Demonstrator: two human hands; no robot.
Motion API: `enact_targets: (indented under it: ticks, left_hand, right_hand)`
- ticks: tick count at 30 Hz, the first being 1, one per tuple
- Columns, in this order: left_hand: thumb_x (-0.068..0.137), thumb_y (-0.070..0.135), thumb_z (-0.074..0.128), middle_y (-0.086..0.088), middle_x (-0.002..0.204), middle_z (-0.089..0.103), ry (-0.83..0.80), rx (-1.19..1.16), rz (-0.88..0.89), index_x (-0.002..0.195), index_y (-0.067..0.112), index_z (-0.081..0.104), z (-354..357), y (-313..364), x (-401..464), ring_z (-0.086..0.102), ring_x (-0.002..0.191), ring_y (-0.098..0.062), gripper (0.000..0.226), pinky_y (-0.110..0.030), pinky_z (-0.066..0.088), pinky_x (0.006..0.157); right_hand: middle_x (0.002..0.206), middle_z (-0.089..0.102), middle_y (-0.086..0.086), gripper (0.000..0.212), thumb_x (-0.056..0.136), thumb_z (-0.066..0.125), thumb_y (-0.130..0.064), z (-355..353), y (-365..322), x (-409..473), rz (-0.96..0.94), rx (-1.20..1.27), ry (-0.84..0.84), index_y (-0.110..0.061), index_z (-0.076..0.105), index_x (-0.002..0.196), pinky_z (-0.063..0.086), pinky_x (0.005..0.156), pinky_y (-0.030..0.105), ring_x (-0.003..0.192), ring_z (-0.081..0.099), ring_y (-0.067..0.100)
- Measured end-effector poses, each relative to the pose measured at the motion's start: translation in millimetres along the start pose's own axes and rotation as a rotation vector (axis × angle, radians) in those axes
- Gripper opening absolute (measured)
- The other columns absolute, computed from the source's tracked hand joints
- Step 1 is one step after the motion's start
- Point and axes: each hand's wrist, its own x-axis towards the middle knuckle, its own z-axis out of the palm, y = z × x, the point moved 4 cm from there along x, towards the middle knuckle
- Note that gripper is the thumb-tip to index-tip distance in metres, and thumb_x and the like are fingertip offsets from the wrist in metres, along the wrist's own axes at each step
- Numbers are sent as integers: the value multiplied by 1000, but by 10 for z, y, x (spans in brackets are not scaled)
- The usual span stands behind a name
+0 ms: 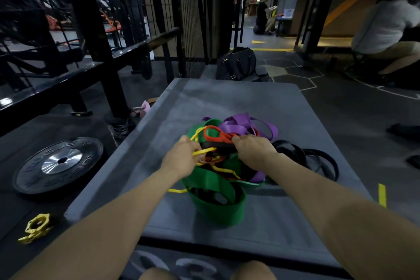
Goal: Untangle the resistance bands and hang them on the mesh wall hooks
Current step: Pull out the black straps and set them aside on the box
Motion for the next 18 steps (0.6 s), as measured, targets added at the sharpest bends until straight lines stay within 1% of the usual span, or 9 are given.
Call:
enact_targets:
  ticks: [2, 4, 7, 9, 11, 14, 15, 17, 18]
  left_hand:
    - [88, 23, 61, -3, 92, 41, 65, -109, 48, 94, 11, 66, -152, -29, 12, 53, 91, -26, 15, -36, 44, 88]
    - [88, 18, 61, 3, 82, 37, 101, -177, 90, 95, 5, 66, -326, -40, -1, 49, 85, -22, 15, -32, 43, 87]
    - [91, 13, 56, 8, 79, 31, 101, -218, 139, 97, 5, 63, -518, -4, -28, 48, 85, -21, 12, -32, 43, 86]
    - [93, 13, 52, 8, 79, 30, 95, -199, 179, 97, 5, 61, -625, 37, -35, 43, 79, -14, 12, -20, 34, 78]
    - [94, 13, 51, 7, 78, 29, 99, -184, 200, 97, 4, 61, -743, 60, -30, 40, 77, -11, 14, -13, 26, 73]
    - [94, 15, 50, 2, 80, 35, 113, -195, 195, 84, 13, 55, -889, 53, -5, 43, 91, -18, 11, -13, 21, 81]
    - [94, 15, 50, -2, 83, 38, 118, -213, 181, 82, 14, 54, -927, 34, 0, 44, 91, -16, 14, -15, 23, 81]
    - [94, 14, 51, -3, 85, 41, 120, -237, 147, 83, 9, 60, -986, -10, 7, 41, 84, -7, 15, -15, 27, 74]
    - [93, 12, 53, -4, 82, 43, 103, -196, 149, 86, 4, 64, -994, -33, 16, 42, 81, -8, 15, -18, 26, 77]
  right_hand:
    - [121, 59, 13, 31, 98, 37, -21, -12, 100, 50, 28, 199, -74, -9, 49, 124, 47, 88, 39, 111, 57, 32]
    - [115, 62, 18, 28, 98, 40, -25, -111, 142, 76, 45, 350, -74, -9, 56, 116, 45, 85, 38, 106, 58, 34]
    - [120, 58, 17, 29, 100, 37, -18, -273, 111, 94, 67, 365, -54, -9, 55, 120, 44, 80, 39, 105, 58, 36]
    - [121, 58, 14, 29, 98, 38, -18, -349, 128, 102, 113, 361, -40, -11, 54, 122, 46, 83, 40, 107, 58, 34]
    - [116, 61, 14, 25, 97, 42, -21, -424, 175, 114, 160, 393, -1, -12, 55, 116, 48, 80, 41, 105, 59, 34]
    - [110, 61, 16, 20, 96, 45, -23, -561, 194, 140, 183, 414, 25, -11, 56, 108, 46, 71, 38, 100, 60, 34]
    - [109, 61, 16, 18, 96, 46, -22, -611, 182, 143, 174, 437, 19, -10, 57, 104, 44, 71, 37, 98, 59, 34]
    - [103, 61, 16, 15, 95, 50, -22, -717, 143, 129, 112, 514, 4, -9, 57, 93, 39, 70, 31, 95, 57, 31]
    - [98, 59, 14, 16, 95, 52, -24, -764, 125, 114, 75, 556, -5, -9, 56, 90, 37, 67, 30, 90, 55, 29]
